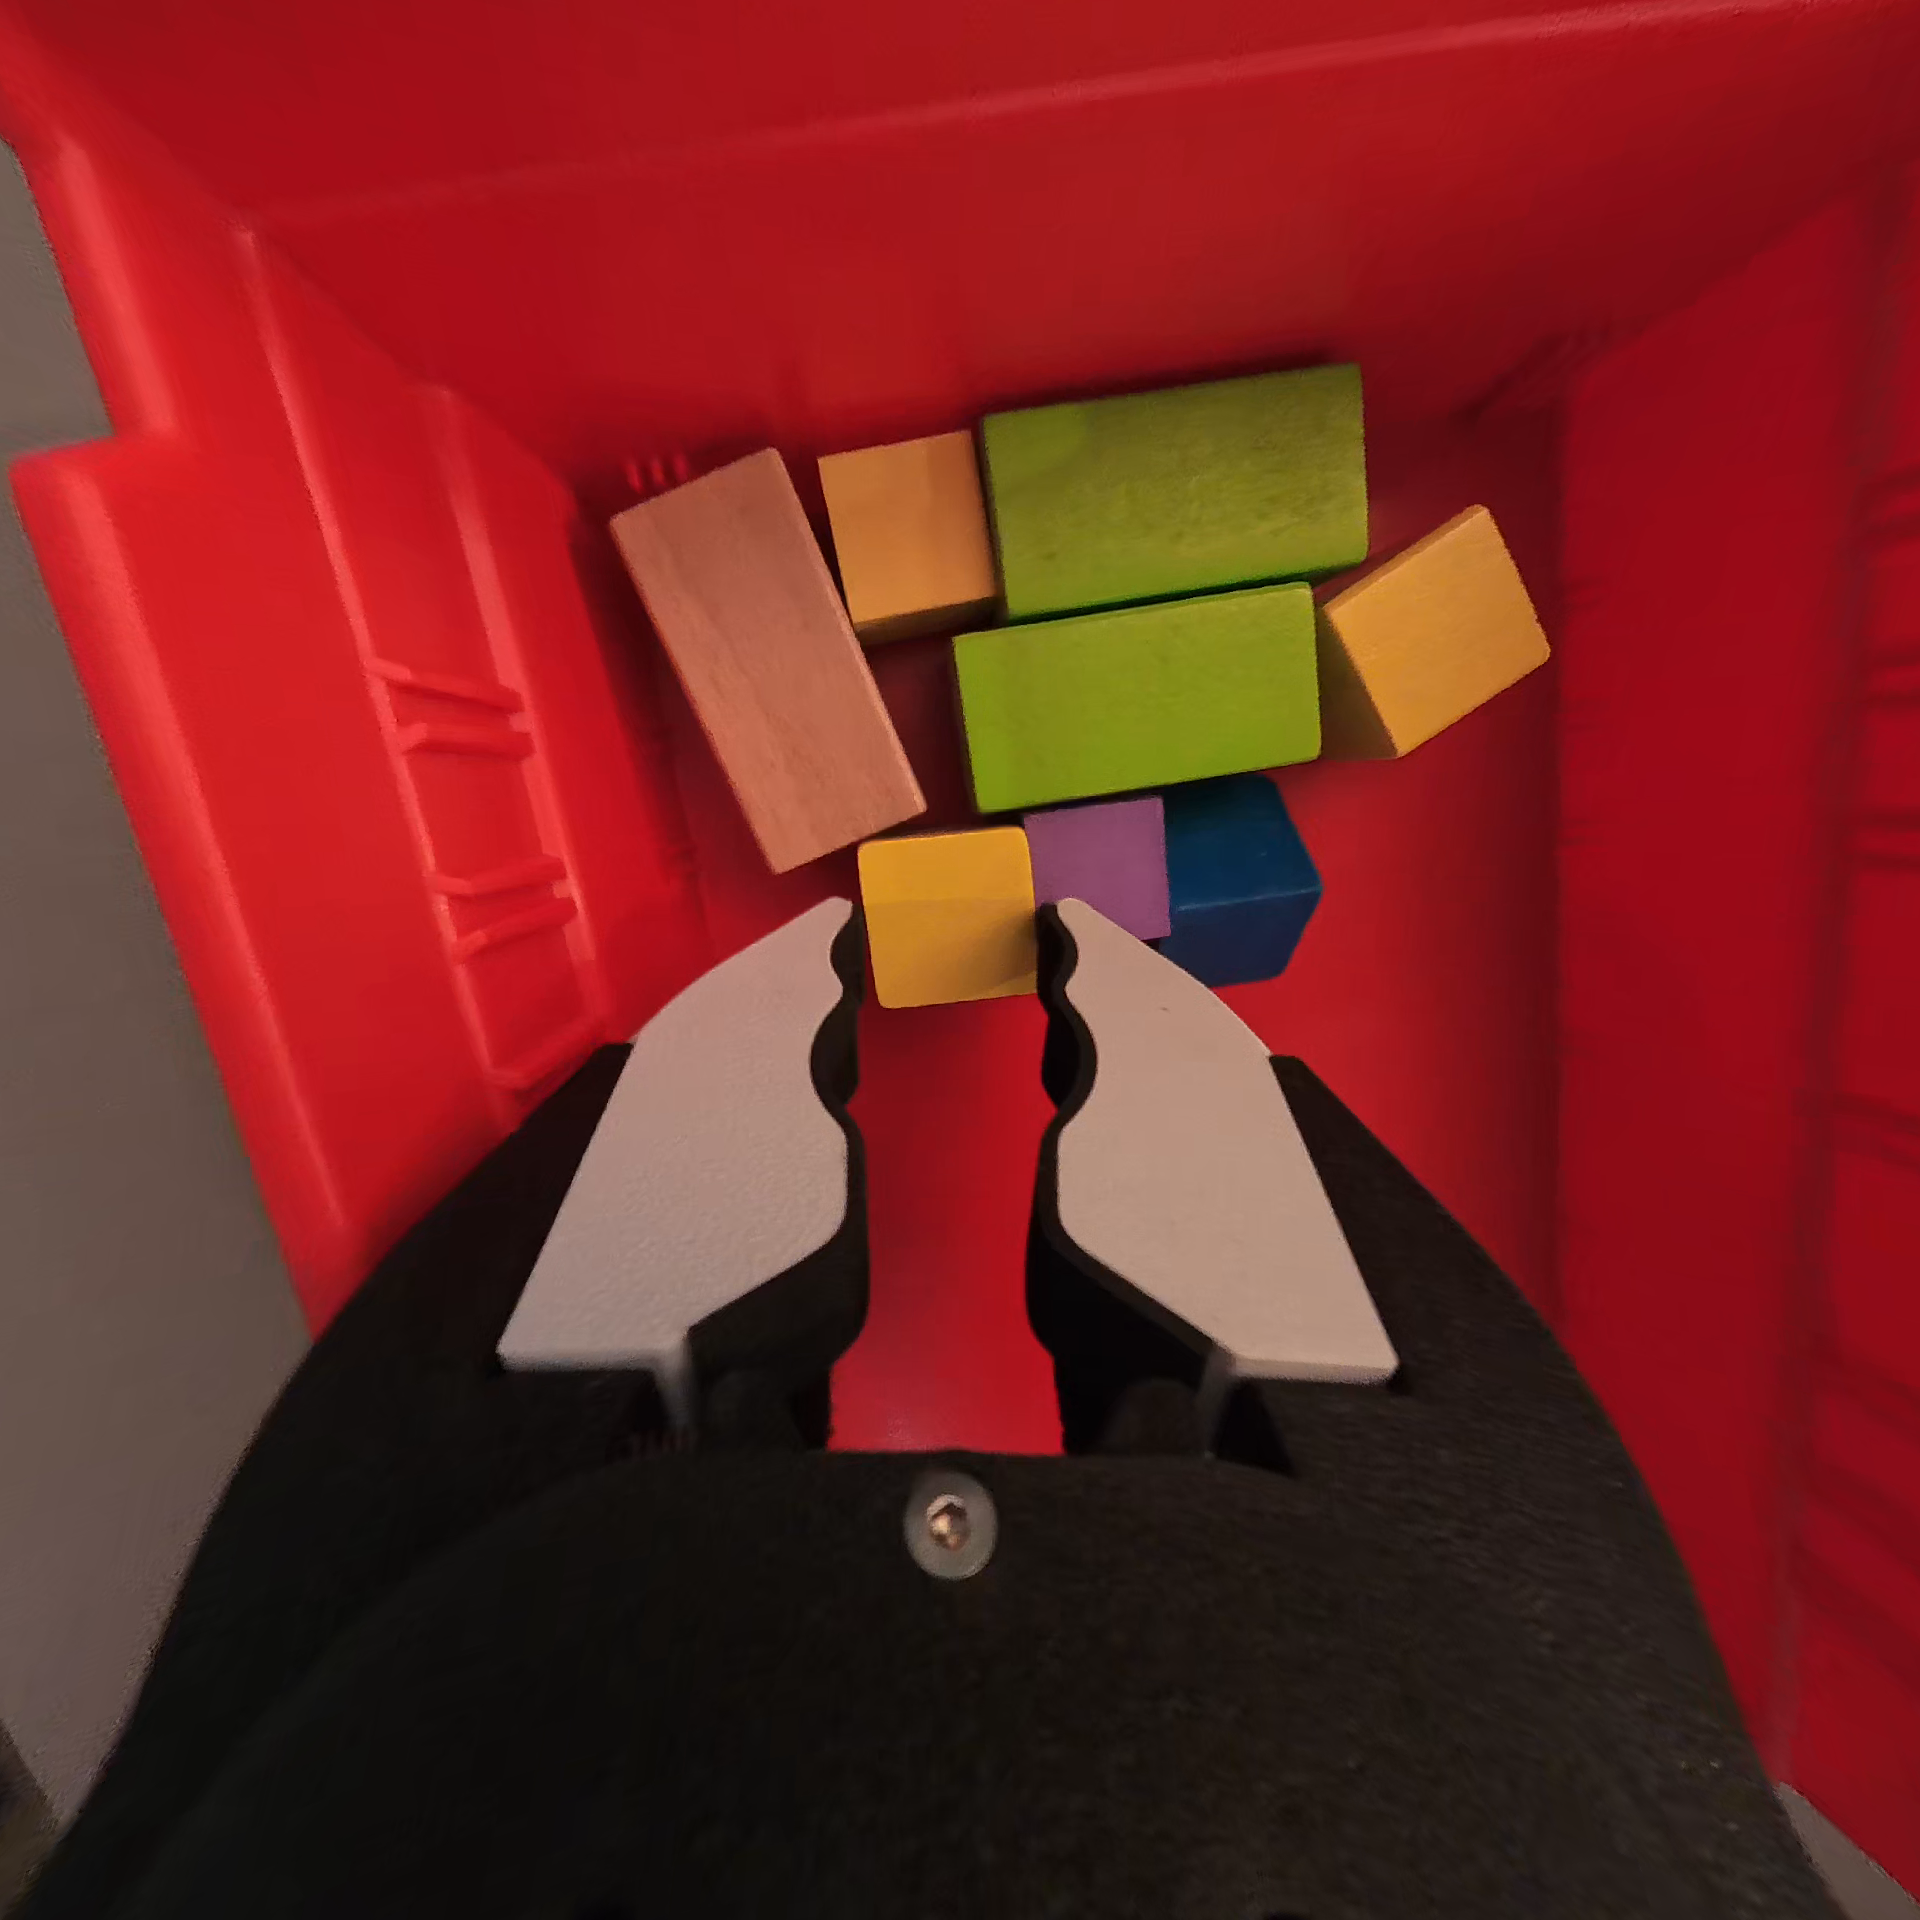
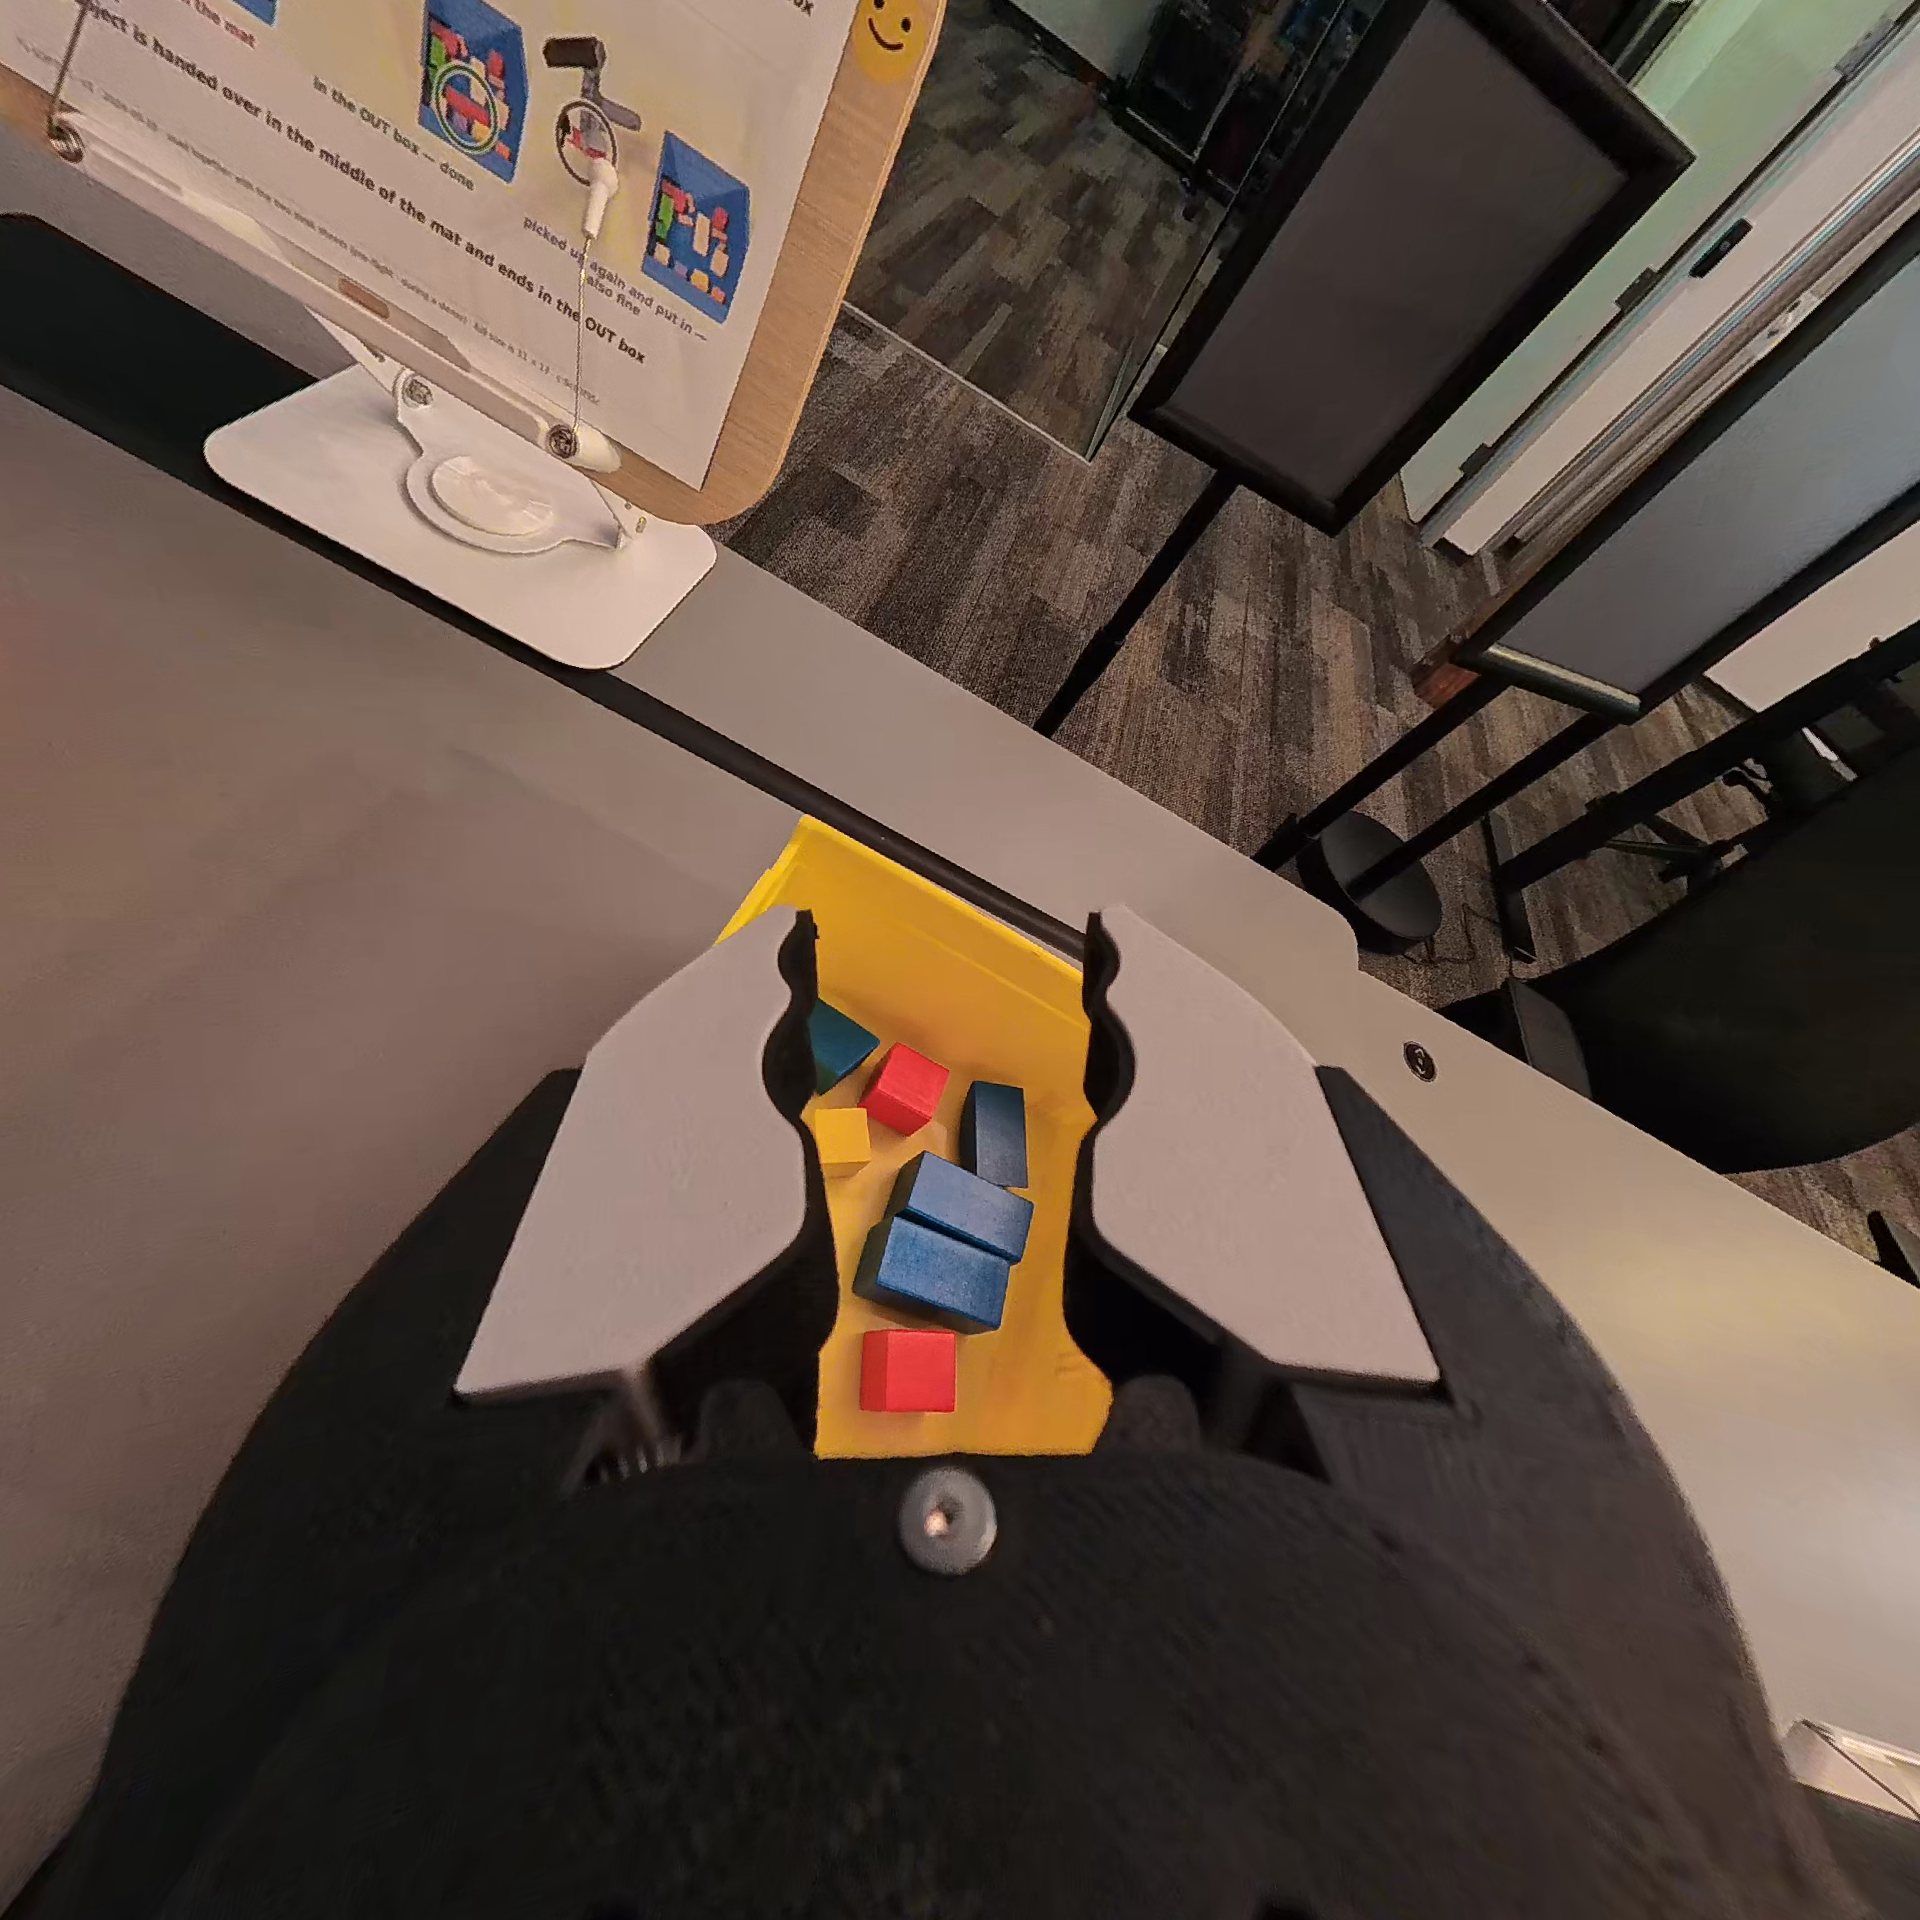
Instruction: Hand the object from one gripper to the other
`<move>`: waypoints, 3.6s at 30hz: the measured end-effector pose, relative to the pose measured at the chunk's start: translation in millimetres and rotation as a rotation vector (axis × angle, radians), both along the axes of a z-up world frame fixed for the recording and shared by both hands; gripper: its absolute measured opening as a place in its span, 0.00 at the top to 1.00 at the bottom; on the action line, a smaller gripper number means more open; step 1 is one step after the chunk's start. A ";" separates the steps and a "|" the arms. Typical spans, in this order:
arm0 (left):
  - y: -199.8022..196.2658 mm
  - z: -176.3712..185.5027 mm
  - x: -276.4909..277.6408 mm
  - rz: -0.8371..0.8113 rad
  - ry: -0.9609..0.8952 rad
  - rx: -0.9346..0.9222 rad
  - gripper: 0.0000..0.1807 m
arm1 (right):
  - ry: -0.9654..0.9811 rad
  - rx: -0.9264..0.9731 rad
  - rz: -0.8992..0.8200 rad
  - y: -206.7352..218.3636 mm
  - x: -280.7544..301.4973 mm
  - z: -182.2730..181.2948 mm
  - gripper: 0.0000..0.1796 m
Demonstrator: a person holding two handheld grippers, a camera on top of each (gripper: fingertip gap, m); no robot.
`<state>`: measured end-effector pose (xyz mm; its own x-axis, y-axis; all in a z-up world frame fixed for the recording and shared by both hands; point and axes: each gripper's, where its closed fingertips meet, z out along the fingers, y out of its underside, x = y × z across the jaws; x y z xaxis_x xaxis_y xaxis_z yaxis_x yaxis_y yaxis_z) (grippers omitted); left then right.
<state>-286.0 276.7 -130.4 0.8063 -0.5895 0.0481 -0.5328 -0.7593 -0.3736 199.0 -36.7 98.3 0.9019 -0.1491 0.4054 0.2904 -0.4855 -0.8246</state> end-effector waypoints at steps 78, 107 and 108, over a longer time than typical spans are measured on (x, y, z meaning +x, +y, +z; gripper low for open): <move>-279.6 252.5 194.5 -0.998 -1.347 -0.445 0.82 | -0.381 0.668 0.877 43.5 -291.7 25.5 0.79; -187.7 254.8 134.0 -0.710 -1.090 0.063 0.77 | 0.499 -0.465 0.007 -32.1 16.9 -118.3 0.82; -188.1 254.2 134.3 -0.713 -1.087 0.061 0.77 | 0.517 -0.545 -0.039 -37.8 22.9 -135.2 0.82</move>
<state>-151.8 88.6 123.8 -0.1179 -0.8935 0.4332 -0.2141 -0.4032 -0.8897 221.9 -74.5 -36.9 0.9955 -0.0842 -0.0425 -0.0942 -0.8658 -0.4914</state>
